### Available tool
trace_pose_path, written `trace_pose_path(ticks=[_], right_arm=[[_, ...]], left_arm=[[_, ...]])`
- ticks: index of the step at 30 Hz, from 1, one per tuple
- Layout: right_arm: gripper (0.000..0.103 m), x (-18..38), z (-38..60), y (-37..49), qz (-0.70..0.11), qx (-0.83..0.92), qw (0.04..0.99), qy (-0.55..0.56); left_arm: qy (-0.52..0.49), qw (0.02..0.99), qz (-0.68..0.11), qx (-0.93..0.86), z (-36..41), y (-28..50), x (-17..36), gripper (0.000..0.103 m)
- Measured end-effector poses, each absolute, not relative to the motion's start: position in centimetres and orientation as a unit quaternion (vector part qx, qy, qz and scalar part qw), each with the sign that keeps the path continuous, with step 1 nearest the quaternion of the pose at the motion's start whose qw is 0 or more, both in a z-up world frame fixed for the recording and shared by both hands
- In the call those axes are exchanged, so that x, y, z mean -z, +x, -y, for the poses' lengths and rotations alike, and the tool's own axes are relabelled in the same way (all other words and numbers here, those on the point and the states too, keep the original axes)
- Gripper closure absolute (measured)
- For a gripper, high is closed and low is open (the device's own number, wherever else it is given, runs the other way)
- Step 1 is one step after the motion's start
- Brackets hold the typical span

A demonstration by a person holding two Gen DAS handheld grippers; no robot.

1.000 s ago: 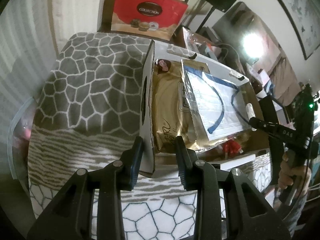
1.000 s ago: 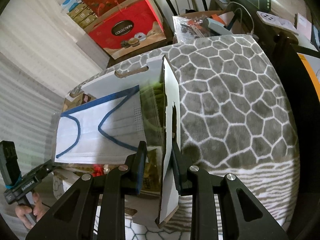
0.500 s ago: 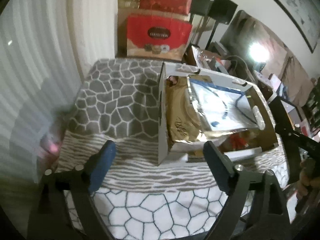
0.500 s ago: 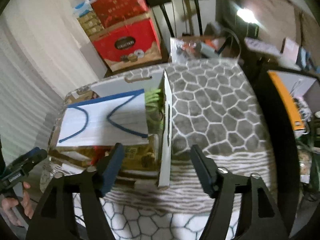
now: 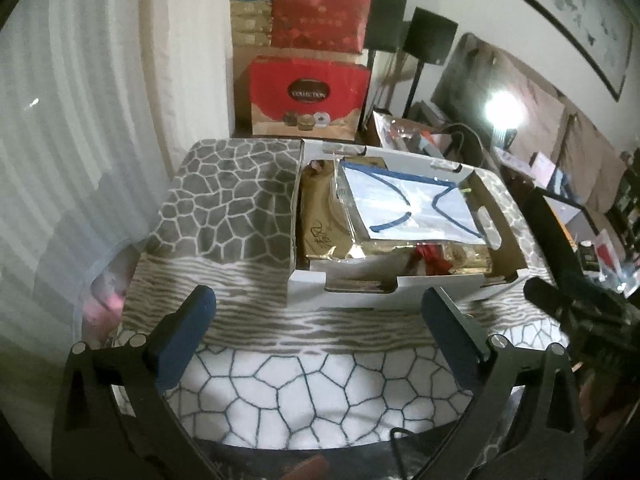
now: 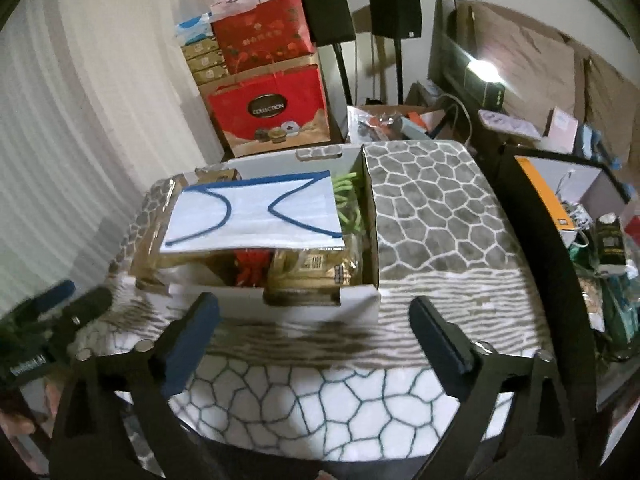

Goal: Organize objects

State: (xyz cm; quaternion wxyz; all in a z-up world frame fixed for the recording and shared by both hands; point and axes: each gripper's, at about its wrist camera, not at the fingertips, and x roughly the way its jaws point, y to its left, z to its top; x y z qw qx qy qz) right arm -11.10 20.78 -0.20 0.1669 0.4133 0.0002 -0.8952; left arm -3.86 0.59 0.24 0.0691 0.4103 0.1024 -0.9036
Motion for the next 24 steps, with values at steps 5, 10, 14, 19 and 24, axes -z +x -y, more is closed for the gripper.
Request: trace_pose_path(ticks=[5,10,14,19,24], right_arm=[[0.003,0.2,-19.9,-9.3,-0.021,0.906,0.152,0.393],[0.003,0.5,-19.5,-8.4,-0.027,0.91,0.143,0.388],[0.003,0.7,-19.3,-8.0,-0.036,0.911,0.137,0.388],[0.003,0.9,-19.2,-7.4,-0.033,0.91,0.136,0.39],[0.003,1.0,-19.1,-7.2,-0.032,0.911,0.133,0.388]], left_arm=[[0.412,0.068,-0.113,0.902,-0.6,-3.3,0.0,0.0],[0.418,0.079,-0.107,0.899,-0.7,-2.9,0.6,0.0],[0.422,0.082,-0.104,0.897,-0.9,-2.6,1.0,0.0],[0.427,0.081,-0.101,0.895,-1.3,-2.4,1.3,0.0],[0.425,0.082,-0.106,0.895,-1.2,-2.4,1.3,0.0]])
